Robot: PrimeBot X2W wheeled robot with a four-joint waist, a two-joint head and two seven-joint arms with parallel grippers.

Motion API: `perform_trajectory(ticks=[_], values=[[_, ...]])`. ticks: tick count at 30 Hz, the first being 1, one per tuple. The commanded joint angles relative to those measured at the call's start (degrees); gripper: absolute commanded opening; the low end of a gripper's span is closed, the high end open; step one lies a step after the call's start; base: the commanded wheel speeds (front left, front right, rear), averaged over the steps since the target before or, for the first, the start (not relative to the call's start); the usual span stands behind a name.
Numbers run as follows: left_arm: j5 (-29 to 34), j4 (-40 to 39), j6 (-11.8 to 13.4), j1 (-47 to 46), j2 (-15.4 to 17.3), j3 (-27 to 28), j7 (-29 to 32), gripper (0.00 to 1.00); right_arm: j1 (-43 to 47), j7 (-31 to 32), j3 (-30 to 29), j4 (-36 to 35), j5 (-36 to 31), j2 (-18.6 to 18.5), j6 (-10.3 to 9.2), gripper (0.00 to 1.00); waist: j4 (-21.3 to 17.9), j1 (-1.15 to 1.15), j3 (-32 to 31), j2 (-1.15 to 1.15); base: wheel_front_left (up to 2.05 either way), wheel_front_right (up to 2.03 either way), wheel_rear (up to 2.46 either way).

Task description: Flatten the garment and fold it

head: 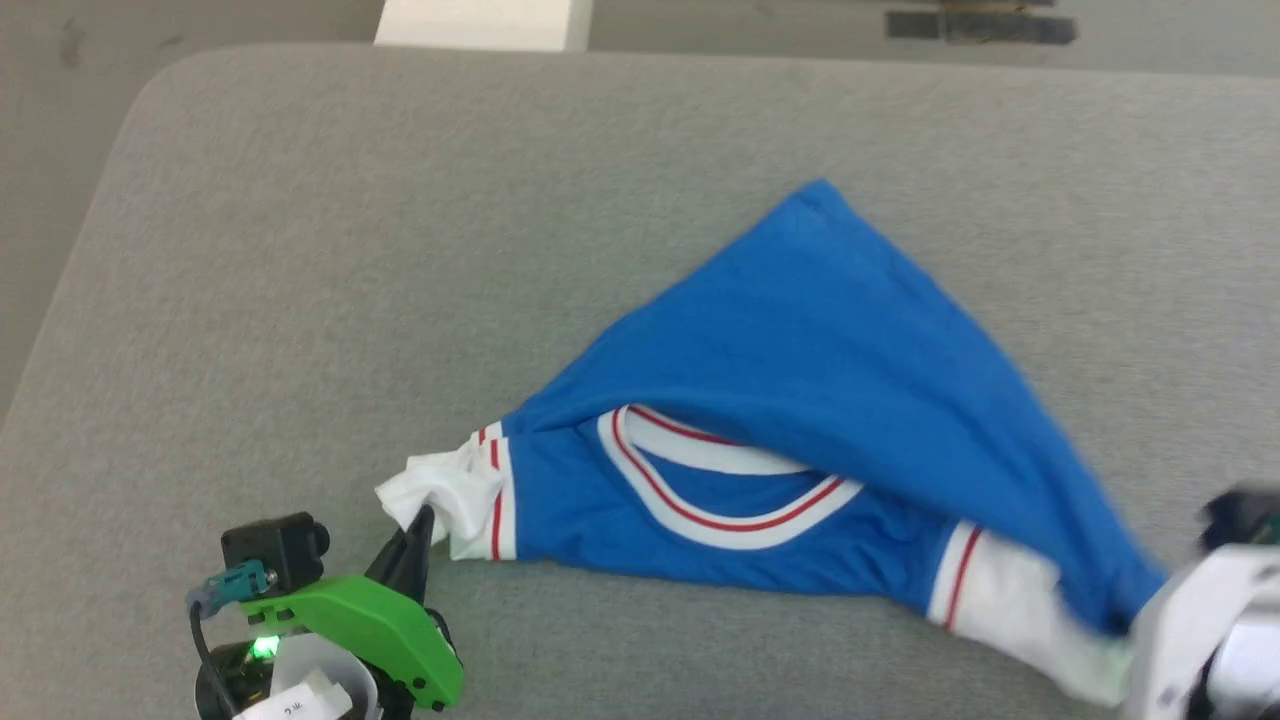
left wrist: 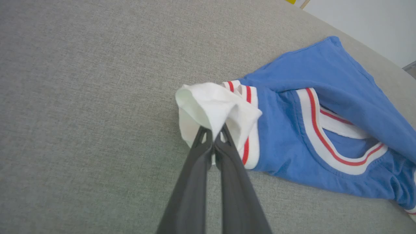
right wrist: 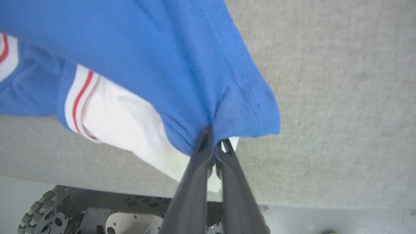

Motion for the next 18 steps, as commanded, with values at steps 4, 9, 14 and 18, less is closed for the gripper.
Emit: perform_trajectory(ticks=[4, 9, 14, 18], values=[[-0.52, 1.23, 0.12, 1.59, 0.03, 0.21, -0.52, 0.00, 4.93, -0.36, 2.83, -0.53, 2.52, 2.96, -0.08, 0.23, -4.20, 0.00, -4.08, 0.00, 0.00, 0.00, 0.00], [-0.63, 1.72, 0.24, 2.32, 0.28, 0.15, -0.54, 0.00, 2.99, -4.23, -0.12, -3.85, 4.97, 3.46, -0.08, 1.00, -4.78, 0.00, -5.21, 0.00, 0.00, 0.00, 0.00], [-0.61, 1.55, 0.27, 2.11, 0.22, -0.07, -0.64, 0.00, -4.81, -12.77, -3.99, -7.05, 4.92, 3.56, -0.08, 1.00, -3.99, 0.00, -5.02, 0.00, 0.00, 0.00, 0.00], [-0.52, 0.97, 0.14, 1.49, 0.28, -0.24, -0.72, 0.00, -11.65, -17.66, -2.51, -4.88, 2.64, 4.03, -0.08, 1.00, -2.74, 0.00, -3.48, 0.00, 0.00, 0.00, 0.00]])
